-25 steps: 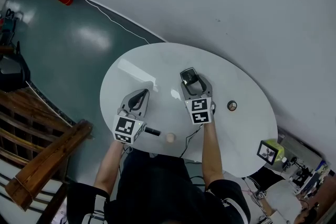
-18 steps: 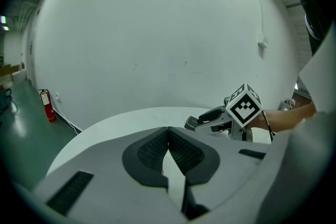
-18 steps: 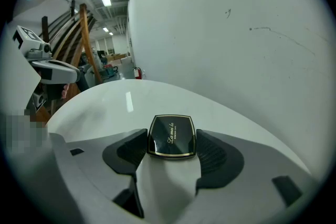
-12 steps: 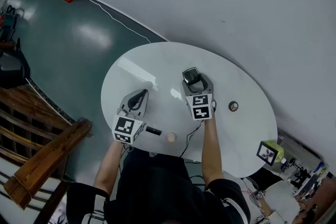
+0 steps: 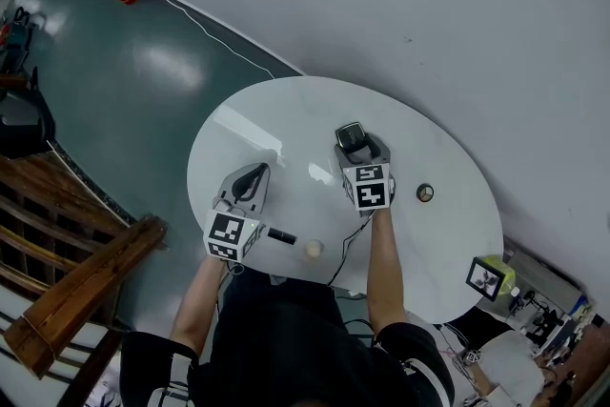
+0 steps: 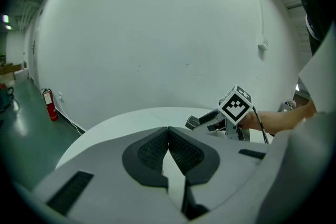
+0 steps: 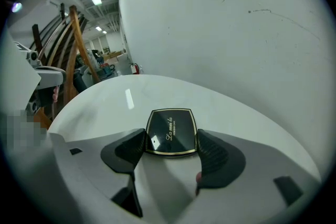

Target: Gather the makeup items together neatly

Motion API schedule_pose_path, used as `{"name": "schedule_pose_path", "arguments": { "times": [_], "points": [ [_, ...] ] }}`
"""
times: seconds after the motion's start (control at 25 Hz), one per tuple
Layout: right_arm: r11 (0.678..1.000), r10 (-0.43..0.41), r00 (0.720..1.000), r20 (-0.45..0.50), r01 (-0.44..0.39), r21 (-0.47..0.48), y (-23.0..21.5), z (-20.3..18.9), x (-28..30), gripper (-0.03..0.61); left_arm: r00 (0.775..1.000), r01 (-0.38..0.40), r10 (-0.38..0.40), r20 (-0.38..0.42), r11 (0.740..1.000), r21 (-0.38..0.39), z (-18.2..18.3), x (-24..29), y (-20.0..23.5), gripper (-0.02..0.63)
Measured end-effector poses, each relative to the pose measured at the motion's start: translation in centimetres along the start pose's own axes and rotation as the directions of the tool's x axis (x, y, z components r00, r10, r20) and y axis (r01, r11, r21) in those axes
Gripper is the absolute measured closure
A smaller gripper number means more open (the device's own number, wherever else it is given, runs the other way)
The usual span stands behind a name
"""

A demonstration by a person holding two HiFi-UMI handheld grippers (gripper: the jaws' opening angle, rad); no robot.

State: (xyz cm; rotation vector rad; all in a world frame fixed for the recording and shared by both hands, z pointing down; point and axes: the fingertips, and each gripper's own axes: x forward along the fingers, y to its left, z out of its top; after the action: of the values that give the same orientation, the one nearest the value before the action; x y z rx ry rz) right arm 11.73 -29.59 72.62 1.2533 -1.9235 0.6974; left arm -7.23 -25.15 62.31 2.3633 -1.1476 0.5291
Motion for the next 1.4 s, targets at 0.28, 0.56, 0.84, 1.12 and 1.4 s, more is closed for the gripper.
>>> {"name": "schedule_pose_path", "arguments": {
  "times": [0.28, 0.56, 0.84, 1.12, 1.4],
  "points": [
    [0.999, -0.012, 0.999, 0.031, 0.011, 0.030, 0.2, 0.7, -1.6, 0.273, 1.000, 0.002, -0.003, 0.010, 1.000, 0.013, 0.5, -1.4, 0.2, 0.597],
    [0.998, -0.029, 0.999, 0.018, 0.028, 0.055, 0.6, -0.7, -3.6, 0.275, 0.999, 0.032, -0.033, 0.020, 0.999, 0.035, 0.7, -2.4, -0.9, 0.597],
    [0.994, -0.053, 0.999, -0.002, 0.053, 0.091, 1.4, -3.6, -5.5, 0.275, 0.997, 0.067, -0.068, 0.022, 0.995, 0.068, 0.5, -3.5, -2.0, 0.597],
    [0.987, -0.078, 0.997, -0.008, 0.078, 0.143, 2.1, -5.7, -8.0, 0.276, 0.994, 0.104, -0.107, 0.020, 0.990, 0.100, 0.3, -5.0, -3.2, 0.597],
    [0.976, -0.125, 0.992, -0.004, 0.124, 0.179, 2.9, -7.4, -11.0, 0.276, 0.989, 0.141, -0.146, 0.031, 0.982, 0.130, 0.6, -6.8, -4.2, 0.597]
  ]
}}
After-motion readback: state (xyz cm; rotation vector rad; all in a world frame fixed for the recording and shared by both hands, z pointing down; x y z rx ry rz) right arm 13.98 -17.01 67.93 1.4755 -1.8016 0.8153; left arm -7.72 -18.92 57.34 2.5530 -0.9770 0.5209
